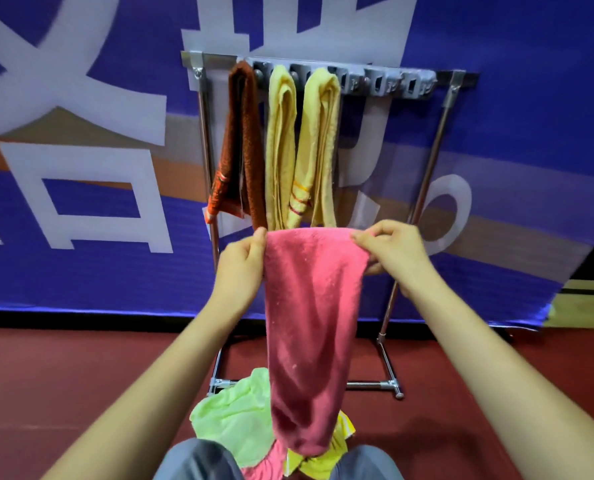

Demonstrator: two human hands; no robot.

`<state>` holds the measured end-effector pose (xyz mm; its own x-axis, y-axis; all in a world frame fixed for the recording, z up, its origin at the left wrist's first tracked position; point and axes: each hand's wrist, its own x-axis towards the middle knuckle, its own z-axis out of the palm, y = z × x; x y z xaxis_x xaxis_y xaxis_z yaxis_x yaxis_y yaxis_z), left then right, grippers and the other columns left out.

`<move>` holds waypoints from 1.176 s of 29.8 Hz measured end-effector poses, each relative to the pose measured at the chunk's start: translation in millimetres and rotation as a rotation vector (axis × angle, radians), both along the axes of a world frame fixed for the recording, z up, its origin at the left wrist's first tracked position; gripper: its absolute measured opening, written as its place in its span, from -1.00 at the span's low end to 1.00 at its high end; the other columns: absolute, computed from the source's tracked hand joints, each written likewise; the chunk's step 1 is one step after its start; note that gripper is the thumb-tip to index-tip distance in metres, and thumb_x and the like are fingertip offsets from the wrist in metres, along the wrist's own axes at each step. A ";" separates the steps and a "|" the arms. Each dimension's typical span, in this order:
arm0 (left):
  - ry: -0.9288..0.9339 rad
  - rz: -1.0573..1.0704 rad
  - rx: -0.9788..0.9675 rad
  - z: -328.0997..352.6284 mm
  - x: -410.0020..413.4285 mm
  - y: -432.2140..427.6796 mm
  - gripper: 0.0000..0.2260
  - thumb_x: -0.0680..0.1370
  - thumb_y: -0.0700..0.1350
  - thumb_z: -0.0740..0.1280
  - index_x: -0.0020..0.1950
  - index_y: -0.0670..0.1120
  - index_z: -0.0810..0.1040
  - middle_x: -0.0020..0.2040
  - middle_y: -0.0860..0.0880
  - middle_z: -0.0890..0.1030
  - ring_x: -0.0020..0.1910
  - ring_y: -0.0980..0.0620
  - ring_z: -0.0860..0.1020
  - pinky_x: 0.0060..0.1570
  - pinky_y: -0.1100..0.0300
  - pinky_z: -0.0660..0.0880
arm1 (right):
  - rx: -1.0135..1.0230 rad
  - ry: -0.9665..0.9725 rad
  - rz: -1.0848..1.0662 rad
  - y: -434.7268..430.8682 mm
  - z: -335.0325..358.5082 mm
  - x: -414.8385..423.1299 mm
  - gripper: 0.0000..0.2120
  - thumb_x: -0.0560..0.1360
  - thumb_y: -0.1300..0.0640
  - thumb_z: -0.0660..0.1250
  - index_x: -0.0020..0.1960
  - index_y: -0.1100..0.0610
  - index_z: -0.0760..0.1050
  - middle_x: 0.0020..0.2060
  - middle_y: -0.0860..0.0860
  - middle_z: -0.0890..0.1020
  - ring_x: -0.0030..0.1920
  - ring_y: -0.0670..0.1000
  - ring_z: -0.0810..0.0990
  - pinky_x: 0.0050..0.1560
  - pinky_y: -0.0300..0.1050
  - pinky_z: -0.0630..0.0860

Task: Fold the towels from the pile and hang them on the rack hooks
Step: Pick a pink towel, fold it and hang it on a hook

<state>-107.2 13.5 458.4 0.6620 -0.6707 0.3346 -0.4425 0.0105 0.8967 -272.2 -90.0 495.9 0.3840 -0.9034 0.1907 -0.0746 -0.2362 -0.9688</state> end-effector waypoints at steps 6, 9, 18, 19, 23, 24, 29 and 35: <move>-0.100 0.041 -0.009 -23.9 -31.9 -5.4 -0.57 0.60 0.00 0.06 -0.24 -0.25 0.52 -0.34 -0.20 0.55 -0.21 -0.26 0.53 -0.17 -0.04 0.41 | 0.154 -0.031 0.089 29.2 -26.2 29.4 -0.76 0.43 0.27 0.35 -0.38 0.16 0.42 -0.55 0.03 0.51 -0.63 -0.19 0.49 -0.56 -0.28 0.53; -0.121 0.020 0.004 -29.2 -44.4 -4.2 -0.62 0.60 -0.01 0.05 -0.10 -0.21 0.56 -0.20 -0.20 0.64 -0.13 -0.21 0.56 -0.10 -0.07 0.46 | 0.196 -0.068 0.132 41.9 -29.9 41.6 -0.80 0.44 0.28 0.33 -0.35 0.16 0.46 -0.44 0.09 0.55 -0.56 -0.18 0.54 -0.47 -0.28 0.57; 0.017 -0.229 0.006 -22.6 -40.5 14.7 -0.89 0.55 -0.05 0.22 0.02 0.04 0.50 -0.12 0.17 0.59 -0.16 0.35 0.54 -0.13 0.50 0.42 | 0.325 -0.080 0.315 56.5 -17.9 32.6 -0.48 0.58 -0.09 -0.03 -0.04 0.24 0.57 -0.33 0.05 0.61 -0.36 -0.11 0.62 -0.35 -0.31 0.58; -0.010 -0.226 -0.012 -22.9 -36.9 16.3 -0.88 0.55 -0.09 0.22 0.03 -0.02 0.52 -0.12 0.12 0.61 -0.16 0.32 0.55 -0.11 0.43 0.45 | 0.332 -0.079 0.357 57.3 -17.8 29.5 -0.46 0.58 -0.09 -0.06 -0.02 0.26 0.56 -0.32 0.05 0.62 -0.33 -0.09 0.62 -0.33 -0.30 0.59; -0.061 -0.318 0.002 -15.2 -30.3 24.9 -0.79 0.57 -0.12 0.16 0.07 -0.09 0.56 -0.10 -0.01 0.64 -0.08 0.11 0.58 -0.02 0.19 0.48 | 0.087 -0.112 0.319 53.7 -21.0 15.3 -0.79 0.56 0.14 0.13 -0.11 0.10 0.53 -0.30 0.03 0.58 -0.34 -0.15 0.59 -0.25 -0.32 0.57; -0.074 -0.350 0.008 -12.8 -30.6 26.9 -0.80 0.57 -0.11 0.15 0.05 -0.05 0.56 -0.12 0.03 0.63 -0.11 0.17 0.57 -0.05 0.24 0.47 | -0.001 -0.074 0.261 49.6 -23.6 11.2 -0.88 0.53 0.19 0.20 -0.06 0.06 0.50 -0.26 0.00 0.55 -0.28 -0.17 0.57 -0.19 -0.32 0.55; -0.022 -0.402 -0.047 -2.5 -35.4 33.4 -0.79 0.57 -0.12 0.13 -0.14 0.07 0.53 -0.26 0.12 0.57 -0.29 0.34 0.52 -0.25 0.48 0.42 | 0.037 0.082 0.349 43.8 -35.5 0.0 -0.78 0.49 0.09 0.26 0.13 0.03 0.50 -0.01 -0.11 0.58 0.01 -0.18 0.54 0.07 -0.31 0.47; 0.064 -0.372 -0.016 0.6 -36.7 37.5 -0.74 0.58 -0.10 0.10 -0.21 -0.10 0.52 -0.33 0.03 0.49 -0.39 0.27 0.45 -0.34 0.46 0.37 | 0.119 -0.079 0.231 49.2 -44.6 -0.8 -0.90 0.45 0.12 0.31 -0.21 0.04 0.57 -0.28 -0.01 0.60 -0.21 -0.03 0.55 -0.12 -0.12 0.50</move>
